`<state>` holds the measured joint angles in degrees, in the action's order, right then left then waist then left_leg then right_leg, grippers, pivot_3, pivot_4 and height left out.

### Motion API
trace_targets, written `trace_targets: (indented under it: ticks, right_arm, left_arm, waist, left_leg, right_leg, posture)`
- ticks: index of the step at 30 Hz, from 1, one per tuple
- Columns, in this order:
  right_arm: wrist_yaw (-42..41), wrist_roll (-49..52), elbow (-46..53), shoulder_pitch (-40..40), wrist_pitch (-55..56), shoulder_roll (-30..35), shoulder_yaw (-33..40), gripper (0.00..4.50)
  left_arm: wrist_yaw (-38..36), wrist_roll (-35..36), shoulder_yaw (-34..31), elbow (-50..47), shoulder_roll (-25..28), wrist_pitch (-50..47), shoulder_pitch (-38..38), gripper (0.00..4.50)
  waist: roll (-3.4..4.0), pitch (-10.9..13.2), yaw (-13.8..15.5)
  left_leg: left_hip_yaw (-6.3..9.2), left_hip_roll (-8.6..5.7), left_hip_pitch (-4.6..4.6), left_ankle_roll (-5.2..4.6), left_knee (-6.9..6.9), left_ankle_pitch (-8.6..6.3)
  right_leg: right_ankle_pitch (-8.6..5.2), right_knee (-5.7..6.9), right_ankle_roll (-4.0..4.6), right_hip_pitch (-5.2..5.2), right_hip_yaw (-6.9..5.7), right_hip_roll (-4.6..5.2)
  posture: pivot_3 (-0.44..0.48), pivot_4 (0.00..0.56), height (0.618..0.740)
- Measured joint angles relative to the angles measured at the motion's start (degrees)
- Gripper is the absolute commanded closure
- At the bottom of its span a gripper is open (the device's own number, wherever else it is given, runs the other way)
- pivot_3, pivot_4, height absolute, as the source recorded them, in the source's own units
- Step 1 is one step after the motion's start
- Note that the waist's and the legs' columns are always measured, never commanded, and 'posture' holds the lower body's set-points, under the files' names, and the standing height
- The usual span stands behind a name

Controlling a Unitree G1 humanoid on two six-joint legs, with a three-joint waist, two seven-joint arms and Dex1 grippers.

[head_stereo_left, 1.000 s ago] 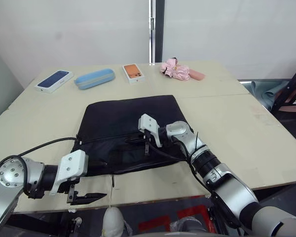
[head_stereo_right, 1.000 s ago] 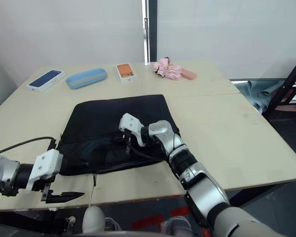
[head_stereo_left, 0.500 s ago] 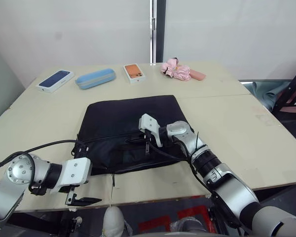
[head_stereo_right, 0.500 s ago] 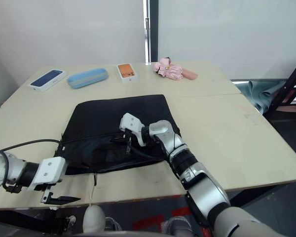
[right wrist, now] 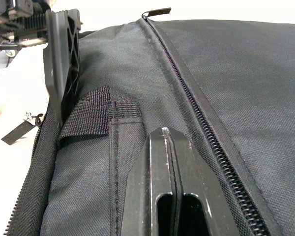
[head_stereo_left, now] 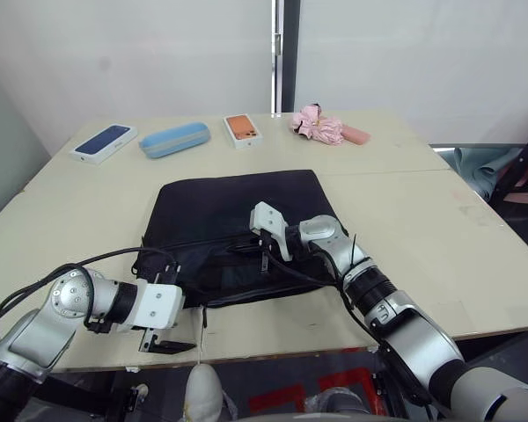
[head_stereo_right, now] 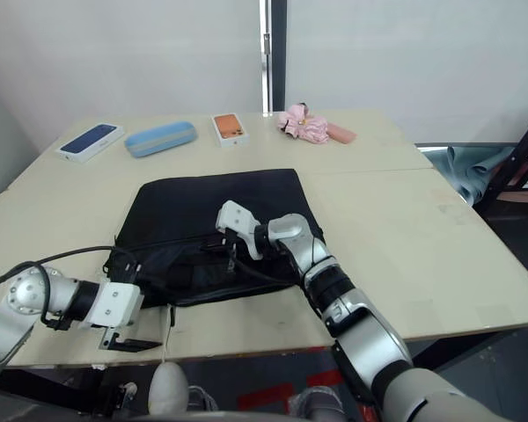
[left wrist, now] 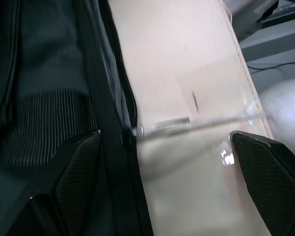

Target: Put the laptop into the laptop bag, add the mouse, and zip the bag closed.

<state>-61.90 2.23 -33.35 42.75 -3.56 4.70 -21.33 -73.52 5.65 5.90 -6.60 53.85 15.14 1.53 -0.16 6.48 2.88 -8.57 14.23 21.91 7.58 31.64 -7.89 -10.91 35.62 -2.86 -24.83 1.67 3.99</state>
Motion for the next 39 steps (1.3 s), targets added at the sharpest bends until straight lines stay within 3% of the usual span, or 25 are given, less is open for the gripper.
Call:
trace_targets:
  ticks: [1,4,14,21,30,39]
  right_arm:
    - [0.0,0.0,0.0,0.0,0.0,0.0,0.0,4.5]
    - [0.0,0.0,0.0,0.0,-0.1,0.0,0.0,4.5]
    - [-0.2,0.0,0.1,-0.1,-0.1,-0.3,-0.5,4.5]
    - [-0.1,0.0,0.1,-0.1,-0.1,-0.2,-0.5,4.5]
    - [-0.1,0.1,0.2,-0.1,0.0,-0.1,-0.4,4.5]
    - [-0.1,0.0,0.0,0.0,0.0,-0.1,-0.3,4.5]
  left_arm:
    - [-0.2,-0.2,0.4,0.2,-0.1,0.4,0.5,0.05]
    - [-0.8,-1.1,1.8,0.9,-0.1,2.6,1.6,0.87]
    - [0.7,-1.5,3.2,3.6,-0.9,4.9,3.3,4.37]
    - [0.7,3.3,2.5,2.9,-1.6,-1.6,2.2,4.46]
    - [5.3,17.1,-4.5,-3.1,-3.2,-24.3,-3.0,4.46]
    - [14.0,29.3,-10.2,-4.5,-7.3,-46.5,-3.3,4.46]
  waist:
    - [0.01,0.0,0.0]
    - [0.14,-0.2,0.0]
    - [0.15,-0.3,-0.5]
    - [0.17,-0.3,-0.4]
    - [0.2,-0.2,-0.5]
    - [0.18,-0.2,-0.5]
  left_leg:
    - [0.0,0.0,0.0,0.0,0.0,0.0]
    - [-0.02,-0.03,0.01,0.0,0.04,0.0]
    - [-0.04,-0.02,0.03,0.0,0.04,0.0]
    - [-0.07,-0.01,0.01,0.01,0.04,0.0]
    - [-0.07,0.0,0.03,0.01,0.04,0.0]
    - [-0.02,-0.01,0.05,0.01,0.04,0.0]
  right_leg:
    - [0.0,0.0,0.0,0.0,0.0,0.0]
    - [0.0,-0.02,0.0,0.02,0.03,0.02]
    - [-0.07,-0.04,0.03,-0.01,0.04,0.01]
    - [-0.11,-0.01,0.06,-0.01,0.04,0.02]
    - [-0.12,-0.02,0.06,-0.04,0.05,-0.01]
    - [-0.12,-0.02,0.06,-0.03,0.01,-0.02]
  posture:
    - [0.0,0.15,0.74]
    - [0.0,0.15,0.74]
    - [0.0,0.15,0.74]
    - [0.0,0.15,0.74]
    - [0.0,0.15,0.74]
    - [0.0,0.15,0.74]
